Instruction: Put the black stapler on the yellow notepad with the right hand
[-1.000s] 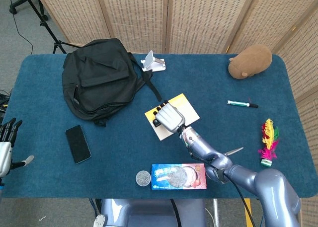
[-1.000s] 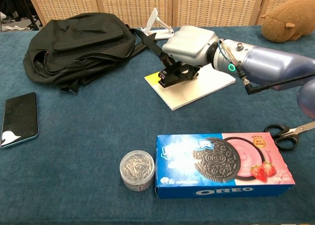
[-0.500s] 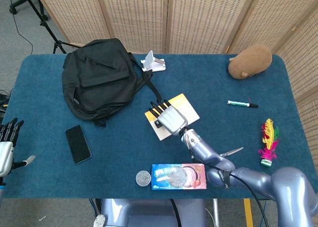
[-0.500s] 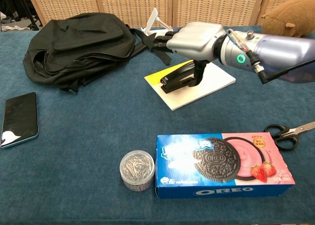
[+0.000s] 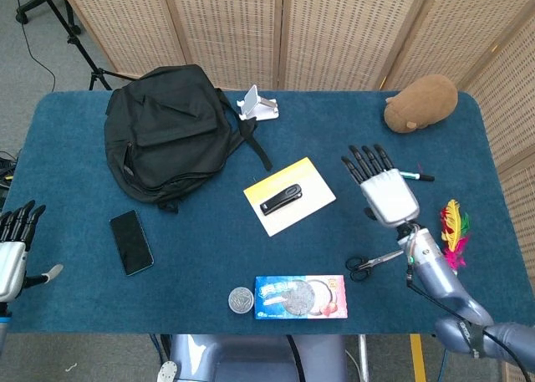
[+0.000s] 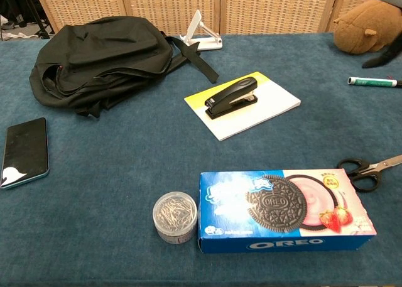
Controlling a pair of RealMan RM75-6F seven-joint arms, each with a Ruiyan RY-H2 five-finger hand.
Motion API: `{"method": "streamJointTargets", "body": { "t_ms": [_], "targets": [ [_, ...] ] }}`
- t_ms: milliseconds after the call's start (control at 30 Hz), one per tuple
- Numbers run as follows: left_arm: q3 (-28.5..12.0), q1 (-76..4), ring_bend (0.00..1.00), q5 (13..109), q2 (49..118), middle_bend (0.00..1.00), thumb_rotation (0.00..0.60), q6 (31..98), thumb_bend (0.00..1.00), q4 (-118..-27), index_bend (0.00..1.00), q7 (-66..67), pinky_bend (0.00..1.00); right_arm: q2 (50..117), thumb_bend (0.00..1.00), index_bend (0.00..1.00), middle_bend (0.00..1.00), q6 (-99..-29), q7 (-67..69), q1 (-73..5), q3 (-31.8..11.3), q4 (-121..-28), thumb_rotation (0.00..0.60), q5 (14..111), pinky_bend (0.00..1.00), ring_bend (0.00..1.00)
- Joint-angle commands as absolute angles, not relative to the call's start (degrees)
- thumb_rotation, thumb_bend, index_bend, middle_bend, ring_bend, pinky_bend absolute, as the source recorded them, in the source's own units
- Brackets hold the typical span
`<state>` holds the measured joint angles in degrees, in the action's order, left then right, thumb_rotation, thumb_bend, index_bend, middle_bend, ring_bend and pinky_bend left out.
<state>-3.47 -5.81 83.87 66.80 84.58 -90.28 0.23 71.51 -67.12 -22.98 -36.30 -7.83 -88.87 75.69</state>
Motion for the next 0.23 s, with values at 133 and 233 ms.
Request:
{"method": "streamJointTargets", "body": {
  "t_ms": [133, 233],
  "targets": [
    [-2.8, -5.0, 0.00, 86.4, 66.4, 0.00, 0.600, 87.2, 0.00, -91.6, 0.00, 0.9, 0.00, 72.0, 0.00, 0.00, 0.00, -82.4, -1.9, -21.0, -0.3, -81.2, 0.600, 83.1, 0.00, 0.00],
    [-2.7, -4.8, 0.00, 87.0, 66.4, 0.00, 0.600, 87.8, 0.00, -91.5, 0.00, 0.7, 0.00, 73.8, 0.00, 0.00, 0.00, -84.7, 2.5, -18.1, 0.8, -77.9, 0.600, 83.9, 0.00, 0.00]
  ]
}}
